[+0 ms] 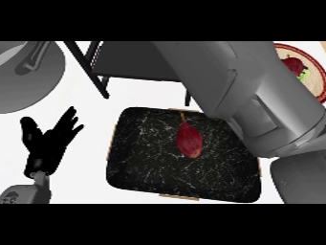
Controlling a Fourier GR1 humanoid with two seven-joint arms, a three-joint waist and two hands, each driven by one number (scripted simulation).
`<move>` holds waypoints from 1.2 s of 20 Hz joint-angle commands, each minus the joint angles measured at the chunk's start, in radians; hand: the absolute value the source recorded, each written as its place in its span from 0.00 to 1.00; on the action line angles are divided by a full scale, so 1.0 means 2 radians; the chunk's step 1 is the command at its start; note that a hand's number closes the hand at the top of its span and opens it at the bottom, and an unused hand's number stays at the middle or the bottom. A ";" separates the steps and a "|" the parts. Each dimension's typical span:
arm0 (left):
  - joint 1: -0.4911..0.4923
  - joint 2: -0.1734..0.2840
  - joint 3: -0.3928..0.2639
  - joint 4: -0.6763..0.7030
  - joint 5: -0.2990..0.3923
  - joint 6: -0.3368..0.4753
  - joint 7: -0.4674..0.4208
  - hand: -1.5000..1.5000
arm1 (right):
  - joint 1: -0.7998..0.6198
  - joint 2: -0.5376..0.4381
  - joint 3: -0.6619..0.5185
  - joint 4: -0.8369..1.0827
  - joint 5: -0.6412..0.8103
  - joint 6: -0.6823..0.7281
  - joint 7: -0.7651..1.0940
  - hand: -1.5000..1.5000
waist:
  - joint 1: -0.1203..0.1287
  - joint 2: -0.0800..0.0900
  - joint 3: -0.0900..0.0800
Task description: Pick the lemon from the tray and place it in the tiered shelf
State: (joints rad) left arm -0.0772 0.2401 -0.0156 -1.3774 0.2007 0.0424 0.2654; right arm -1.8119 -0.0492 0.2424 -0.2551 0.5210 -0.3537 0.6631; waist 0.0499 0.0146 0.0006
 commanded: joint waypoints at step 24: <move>0.021 -0.017 0.004 0.005 -0.008 0.002 -0.002 0.50 | 0.016 -0.026 -0.159 -0.063 -0.091 -0.220 -0.052 0.00 | -0.008 -0.002 -0.001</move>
State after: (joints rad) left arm -0.0655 0.2310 0.0019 -1.3799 0.1882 0.0409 0.2757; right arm -1.7854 -0.0656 -0.0292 -0.3499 0.3634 -0.7212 0.5845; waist 0.0377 0.0095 0.0026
